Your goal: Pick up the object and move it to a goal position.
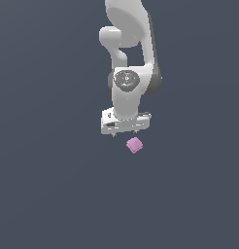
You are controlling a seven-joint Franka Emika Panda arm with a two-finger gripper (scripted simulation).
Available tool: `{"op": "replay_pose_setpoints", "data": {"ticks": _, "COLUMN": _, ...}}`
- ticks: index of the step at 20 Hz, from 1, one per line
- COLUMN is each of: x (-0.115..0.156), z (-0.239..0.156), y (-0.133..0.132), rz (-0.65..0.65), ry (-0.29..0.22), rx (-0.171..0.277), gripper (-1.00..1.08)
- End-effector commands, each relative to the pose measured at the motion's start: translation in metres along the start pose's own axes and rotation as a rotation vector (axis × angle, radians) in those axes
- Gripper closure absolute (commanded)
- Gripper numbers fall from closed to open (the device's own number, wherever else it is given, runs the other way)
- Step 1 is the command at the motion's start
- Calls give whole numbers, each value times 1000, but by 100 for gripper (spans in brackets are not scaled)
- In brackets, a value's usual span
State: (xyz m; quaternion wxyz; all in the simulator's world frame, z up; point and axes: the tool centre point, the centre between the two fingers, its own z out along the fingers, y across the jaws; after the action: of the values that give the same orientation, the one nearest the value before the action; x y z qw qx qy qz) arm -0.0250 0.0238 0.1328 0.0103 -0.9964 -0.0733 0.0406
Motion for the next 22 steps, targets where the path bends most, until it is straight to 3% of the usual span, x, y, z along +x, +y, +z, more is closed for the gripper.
{"op": "replay_pose_setpoints", "data": {"ticks": 1, "x": 3, "z": 7, "y": -7, "rz": -62, "ry": 10, "rx": -7, "gripper": -92}}
{"op": "replay_pose_setpoints", "data": {"ticks": 12, "x": 14, "z": 37, "y": -44, "rz": -366, "ry": 60, "rx": -38, "gripper": -92}}
{"op": "replay_pose_setpoints", "data": {"ticks": 22, "x": 15, "z": 43, "y": -52, "rz": -430, "ry": 71, "rx": -43, "gripper": -92}}
